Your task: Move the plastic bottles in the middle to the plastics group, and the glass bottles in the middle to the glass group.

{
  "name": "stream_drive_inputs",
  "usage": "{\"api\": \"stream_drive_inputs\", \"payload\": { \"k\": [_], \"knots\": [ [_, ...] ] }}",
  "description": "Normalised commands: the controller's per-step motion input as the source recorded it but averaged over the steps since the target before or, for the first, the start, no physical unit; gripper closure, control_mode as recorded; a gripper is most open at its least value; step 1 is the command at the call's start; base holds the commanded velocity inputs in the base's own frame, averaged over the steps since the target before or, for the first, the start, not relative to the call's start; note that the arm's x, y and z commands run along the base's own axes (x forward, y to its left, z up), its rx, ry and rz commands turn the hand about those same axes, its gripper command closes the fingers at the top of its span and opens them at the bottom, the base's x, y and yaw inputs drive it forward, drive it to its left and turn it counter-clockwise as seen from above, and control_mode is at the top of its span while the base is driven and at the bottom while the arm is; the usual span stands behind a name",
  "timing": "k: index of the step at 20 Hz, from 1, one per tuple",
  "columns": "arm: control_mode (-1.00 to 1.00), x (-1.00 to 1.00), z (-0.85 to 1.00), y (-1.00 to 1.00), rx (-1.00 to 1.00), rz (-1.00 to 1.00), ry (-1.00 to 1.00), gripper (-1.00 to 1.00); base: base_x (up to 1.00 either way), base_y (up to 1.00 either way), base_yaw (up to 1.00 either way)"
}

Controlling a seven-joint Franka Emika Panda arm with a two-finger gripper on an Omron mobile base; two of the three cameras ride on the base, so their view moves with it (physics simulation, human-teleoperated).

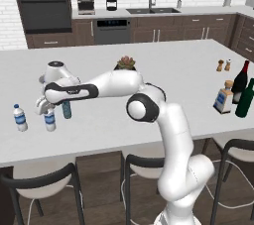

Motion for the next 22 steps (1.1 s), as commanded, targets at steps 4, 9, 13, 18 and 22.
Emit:
{"api": "stream_drive_inputs", "payload": {
  "k": [4,9,13,18,22],
  "knots": [
    [-1.00,0.17,-0.05,0.06,0.00,0.00,0.00,1.00,0.00,0.00,0.00],
    [-1.00,0.00,-0.57,0.00,0.00,0.00,0.00,1.00,0.00,0.00,0.00],
    [-1.00,0.07,-0.42,0.00,0.00,0.00,0.00,1.00,0.00,0.00,0.00],
    [-1.00,0.04,-0.04,0.00,0.00,0.00,0.00,1.00,0.00,0.00,0.00],
    [-1.00,0.00,0.00,0.00,0.00,0.00,0.00,1.00,0.00,0.00,0.00]
  ]
}}
